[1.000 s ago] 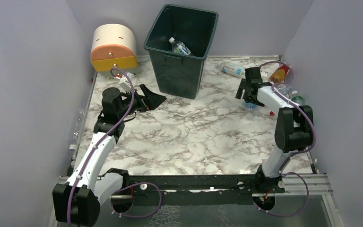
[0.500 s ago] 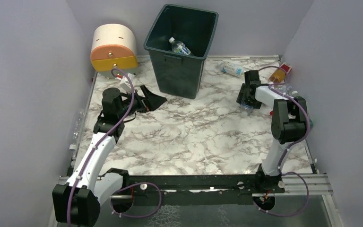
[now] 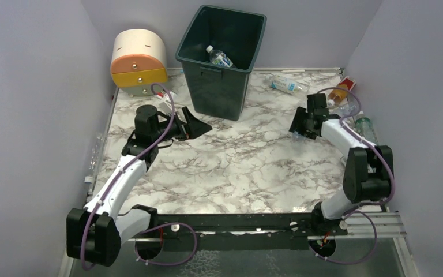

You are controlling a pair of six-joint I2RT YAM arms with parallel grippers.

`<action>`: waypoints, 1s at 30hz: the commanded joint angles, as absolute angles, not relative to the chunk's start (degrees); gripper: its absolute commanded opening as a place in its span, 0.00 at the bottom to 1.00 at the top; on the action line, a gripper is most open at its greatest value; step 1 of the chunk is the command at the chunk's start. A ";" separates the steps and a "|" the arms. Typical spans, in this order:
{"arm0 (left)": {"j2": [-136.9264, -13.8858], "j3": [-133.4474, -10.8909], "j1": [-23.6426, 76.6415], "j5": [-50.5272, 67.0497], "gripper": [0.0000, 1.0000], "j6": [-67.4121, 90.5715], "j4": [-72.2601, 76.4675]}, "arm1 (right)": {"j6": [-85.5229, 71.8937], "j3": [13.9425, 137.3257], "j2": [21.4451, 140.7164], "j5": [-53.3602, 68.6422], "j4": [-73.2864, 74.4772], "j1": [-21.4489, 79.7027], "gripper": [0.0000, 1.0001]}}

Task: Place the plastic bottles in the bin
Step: Pick up the plastic bottle at the center of the board.

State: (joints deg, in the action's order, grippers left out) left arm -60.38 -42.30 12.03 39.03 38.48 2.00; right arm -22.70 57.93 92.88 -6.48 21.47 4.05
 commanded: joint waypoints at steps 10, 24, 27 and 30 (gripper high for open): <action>-64.73 -40.16 19.58 41.74 0.99 49.17 21.63 | -22.55 53.32 67.34 27.50 24.56 14.73 0.55; -63.17 -41.04 24.80 35.25 0.99 51.76 25.74 | -32.81 55.02 64.84 31.82 18.26 35.80 0.57; -62.14 -40.13 25.17 33.87 0.99 52.53 27.12 | -34.41 54.89 65.36 31.00 15.99 38.64 0.57; -61.79 -39.59 25.40 33.18 0.99 52.73 27.33 | -35.27 55.50 66.16 30.01 14.61 41.12 0.57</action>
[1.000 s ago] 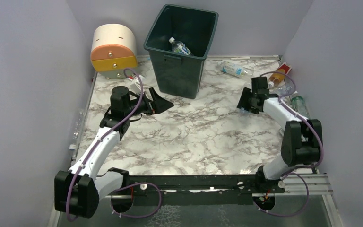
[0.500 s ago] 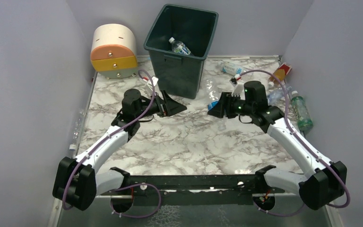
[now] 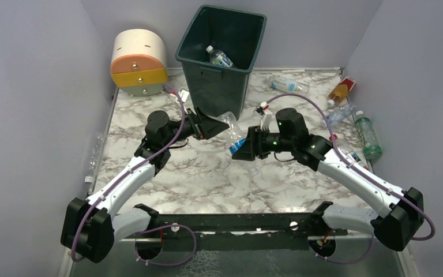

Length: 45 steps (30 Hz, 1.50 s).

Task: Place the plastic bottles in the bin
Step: Pick up the plastic bottle at the center of the board.

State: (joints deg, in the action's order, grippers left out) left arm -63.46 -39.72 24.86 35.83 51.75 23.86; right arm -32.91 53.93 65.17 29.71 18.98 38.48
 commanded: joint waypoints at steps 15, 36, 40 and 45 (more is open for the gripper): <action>-61.07 -39.13 25.57 31.97 0.98 52.78 27.33 | -35.84 57.83 67.85 25.92 12.81 45.97 0.58; -65.24 -44.74 25.50 33.58 0.72 51.94 26.77 | -33.49 59.80 62.18 22.65 20.54 45.96 0.99; -66.98 -49.21 25.49 34.12 0.72 50.79 25.49 | -32.22 62.21 56.23 17.10 28.07 45.96 0.99; -68.94 -56.05 25.12 34.59 0.72 49.02 23.29 | -31.29 65.05 50.15 8.32 35.85 45.97 0.99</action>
